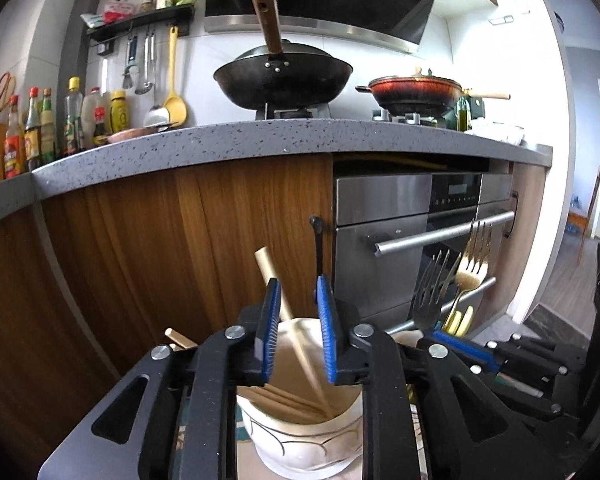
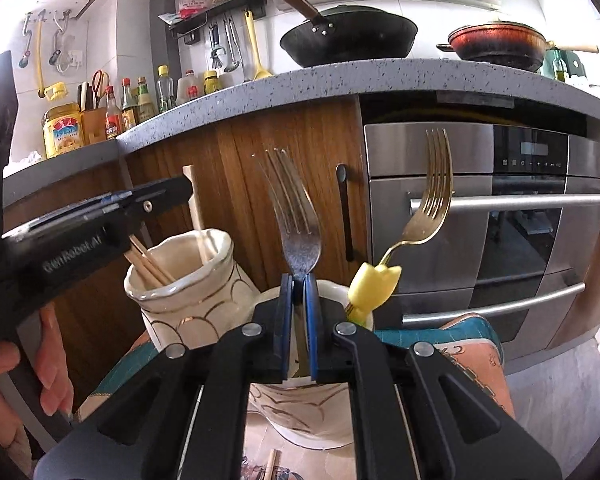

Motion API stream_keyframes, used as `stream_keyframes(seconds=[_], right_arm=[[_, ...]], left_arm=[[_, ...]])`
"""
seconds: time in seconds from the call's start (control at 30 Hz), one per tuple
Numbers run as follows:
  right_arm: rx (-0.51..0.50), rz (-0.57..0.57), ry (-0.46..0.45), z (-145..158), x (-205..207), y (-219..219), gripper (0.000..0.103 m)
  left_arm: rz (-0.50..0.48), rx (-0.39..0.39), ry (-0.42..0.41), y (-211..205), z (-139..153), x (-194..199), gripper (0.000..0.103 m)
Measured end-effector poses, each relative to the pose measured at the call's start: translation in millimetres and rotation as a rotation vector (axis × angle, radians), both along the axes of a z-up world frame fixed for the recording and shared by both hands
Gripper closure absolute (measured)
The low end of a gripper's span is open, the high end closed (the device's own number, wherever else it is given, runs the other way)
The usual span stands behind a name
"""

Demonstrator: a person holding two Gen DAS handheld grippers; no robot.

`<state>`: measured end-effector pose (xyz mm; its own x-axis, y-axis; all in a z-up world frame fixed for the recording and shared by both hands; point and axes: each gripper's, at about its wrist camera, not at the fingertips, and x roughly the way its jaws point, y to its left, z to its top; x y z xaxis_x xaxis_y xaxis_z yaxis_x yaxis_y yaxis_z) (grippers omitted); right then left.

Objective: Organize utensils
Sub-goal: 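Release the chopstick into the larger pot with the left while the right drops the fork into the smaller pot, then withdraw both open grippers back over the mat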

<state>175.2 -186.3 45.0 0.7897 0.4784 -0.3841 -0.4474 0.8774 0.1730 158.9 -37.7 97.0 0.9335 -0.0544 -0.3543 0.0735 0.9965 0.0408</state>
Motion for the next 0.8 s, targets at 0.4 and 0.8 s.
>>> stream_keyframes(seconds=[0.4,0.8], right_arm=[[0.087,0.019,-0.05,10.9,-8.7,-14.9,0.048],[0.173,0.055,-0.117,25.6,-36.9,-29.8,0.01]], left_arm=[[0.029,-0.117,-0.04,26.0,24.4,-18.5,0.037],[0.001,-0.223,-0.108,47.1,58.4,-53.4,0.015]])
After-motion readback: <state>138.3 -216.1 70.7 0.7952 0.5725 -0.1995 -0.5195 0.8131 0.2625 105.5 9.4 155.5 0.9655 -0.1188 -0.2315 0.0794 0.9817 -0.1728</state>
